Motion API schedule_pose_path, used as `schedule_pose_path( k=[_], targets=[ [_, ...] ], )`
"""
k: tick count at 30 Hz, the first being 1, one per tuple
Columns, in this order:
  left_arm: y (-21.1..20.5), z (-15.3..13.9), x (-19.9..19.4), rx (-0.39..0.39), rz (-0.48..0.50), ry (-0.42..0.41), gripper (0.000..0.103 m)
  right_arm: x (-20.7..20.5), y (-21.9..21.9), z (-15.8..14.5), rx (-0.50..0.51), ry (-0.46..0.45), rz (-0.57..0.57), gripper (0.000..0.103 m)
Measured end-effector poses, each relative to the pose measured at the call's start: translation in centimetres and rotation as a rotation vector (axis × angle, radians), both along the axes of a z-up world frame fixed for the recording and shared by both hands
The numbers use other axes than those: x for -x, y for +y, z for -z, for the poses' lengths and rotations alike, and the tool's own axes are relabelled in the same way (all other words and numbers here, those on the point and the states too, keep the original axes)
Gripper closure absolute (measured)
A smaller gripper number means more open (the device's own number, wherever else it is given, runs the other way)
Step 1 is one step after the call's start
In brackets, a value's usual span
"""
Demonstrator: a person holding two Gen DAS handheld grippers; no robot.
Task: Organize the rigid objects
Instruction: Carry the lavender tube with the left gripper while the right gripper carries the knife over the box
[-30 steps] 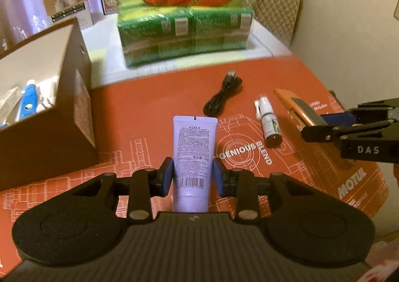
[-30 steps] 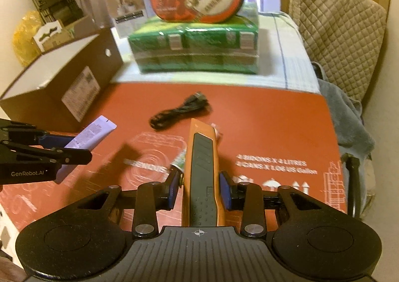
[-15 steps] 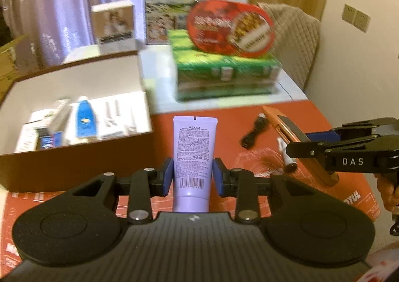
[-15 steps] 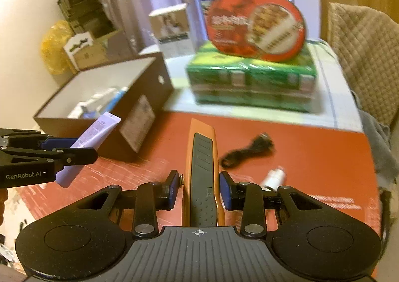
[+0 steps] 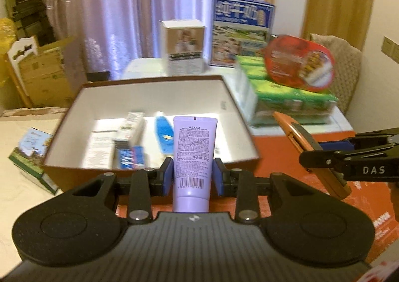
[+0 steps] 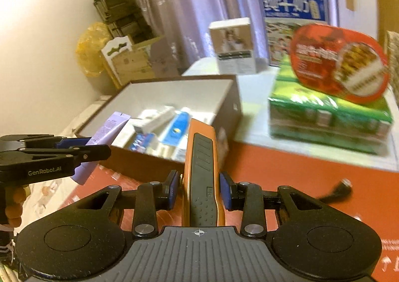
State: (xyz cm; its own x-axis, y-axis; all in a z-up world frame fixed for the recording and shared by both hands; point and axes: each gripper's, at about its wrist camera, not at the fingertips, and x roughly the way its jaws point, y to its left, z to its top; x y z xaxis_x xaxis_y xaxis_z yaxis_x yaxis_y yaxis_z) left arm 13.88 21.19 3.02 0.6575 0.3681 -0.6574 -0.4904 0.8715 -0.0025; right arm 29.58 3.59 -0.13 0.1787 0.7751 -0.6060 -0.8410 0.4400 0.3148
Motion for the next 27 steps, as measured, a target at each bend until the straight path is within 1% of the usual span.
schedule_pose_path(
  k=[6,14,22,27],
  targets=[
    [4.8,-0.6,1.1,-0.024,-0.046,-0.006,0.074,0.0,4.7,-0.8,-0.021,0.0,-0.007,0.071],
    [10.3,-0.6,0.3,-0.032,-0.057,0.012,0.074,-0.8,10.4,-0.8,-0.013,-0.005,0.021,0.071],
    [14.3,0.6,-1.9,-0.012,-0.038,0.039,0.074,-2.9,14.6,0.5,0.052,-0.017,0.086,0.071],
    [16.3,1.8,-3.2,0.003,-0.027,0.064,0.074,-4.5,16.7,1.9,0.111,-0.017,0.123,0.071]
  ],
)
